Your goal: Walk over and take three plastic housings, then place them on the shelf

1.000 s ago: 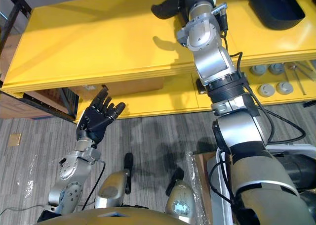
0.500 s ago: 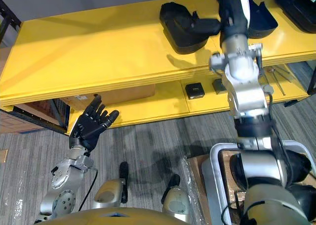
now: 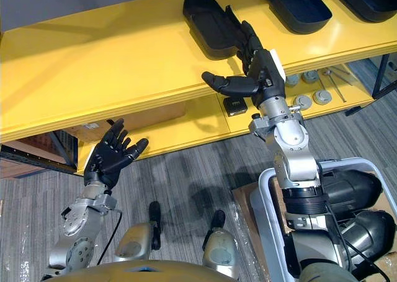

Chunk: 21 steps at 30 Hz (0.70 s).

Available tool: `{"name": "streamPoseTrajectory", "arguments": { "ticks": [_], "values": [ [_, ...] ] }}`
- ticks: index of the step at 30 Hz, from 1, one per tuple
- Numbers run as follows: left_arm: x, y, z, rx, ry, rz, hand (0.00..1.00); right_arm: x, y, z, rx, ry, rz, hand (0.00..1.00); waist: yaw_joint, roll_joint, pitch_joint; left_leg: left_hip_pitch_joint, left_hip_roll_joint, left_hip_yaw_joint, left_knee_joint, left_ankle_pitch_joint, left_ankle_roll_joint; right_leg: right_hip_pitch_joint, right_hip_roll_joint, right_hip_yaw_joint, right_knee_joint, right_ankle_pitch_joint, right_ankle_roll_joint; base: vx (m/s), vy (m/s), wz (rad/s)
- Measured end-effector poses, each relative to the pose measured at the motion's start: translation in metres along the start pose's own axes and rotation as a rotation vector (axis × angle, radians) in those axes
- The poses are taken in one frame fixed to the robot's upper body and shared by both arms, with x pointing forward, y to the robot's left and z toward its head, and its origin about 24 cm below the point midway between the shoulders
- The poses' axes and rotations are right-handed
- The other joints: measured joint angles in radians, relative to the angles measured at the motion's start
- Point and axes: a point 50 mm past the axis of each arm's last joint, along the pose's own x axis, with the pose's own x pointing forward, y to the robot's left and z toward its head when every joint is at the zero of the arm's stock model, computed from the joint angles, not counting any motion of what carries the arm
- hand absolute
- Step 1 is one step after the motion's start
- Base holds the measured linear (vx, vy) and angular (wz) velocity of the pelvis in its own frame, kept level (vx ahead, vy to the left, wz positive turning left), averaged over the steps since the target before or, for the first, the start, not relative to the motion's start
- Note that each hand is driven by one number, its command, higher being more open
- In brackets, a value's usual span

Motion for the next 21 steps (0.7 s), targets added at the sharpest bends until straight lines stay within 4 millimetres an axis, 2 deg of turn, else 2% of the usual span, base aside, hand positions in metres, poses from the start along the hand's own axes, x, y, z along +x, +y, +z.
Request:
{"name": "streamPoseTrajectory", "arguments": {
  "ticks": [3, 10, 17, 21],
  "values": [
    [0.004, 0.001, 0.005, 0.002, -0.026, 0.003, 1.00, 0.001, 0.006, 0.001, 0.012, -0.033, 0.023, 1.00, 0.006, -0.004, 0.003, -0.030, 0.000, -0.005, 0.035, -0.013, 0.003, -0.022, -0.006, 0.000, 0.019, -0.003, -0.003, -0.01, 0.009, 0.01],
    [0.010, -0.001, 0.013, 0.001, -0.071, 0.002, 1.00, 0.018, 0.007, 0.018, -0.029, -0.106, 0.020, 1.00, 0.007, -0.002, 0.078, -0.077, -0.011, -0.018, 0.103, -0.043, 0.011, -0.061, -0.033, -0.003, 0.083, -0.028, -0.013, -0.08, 0.031, 0.05],
    [0.010, 0.005, 0.021, 0.003, -0.114, 0.039, 1.00, 0.027, -0.001, 0.008, -0.021, -0.061, -0.053, 1.00, 0.016, 0.006, 0.119, -0.106, -0.022, -0.039, 0.109, -0.026, 0.019, -0.083, -0.047, -0.018, 0.102, -0.027, -0.011, -0.02, 0.005, 0.08],
    [0.011, 0.007, 0.024, 0.003, -0.130, 0.052, 1.00, 0.038, -0.004, 0.015, -0.020, -0.078, -0.074, 1.00, 0.018, 0.009, 0.141, -0.110, -0.025, -0.040, 0.112, -0.024, 0.021, -0.088, -0.051, -0.017, 0.110, -0.025, -0.007, 0.00, 0.000, 0.00]
  ]
}}
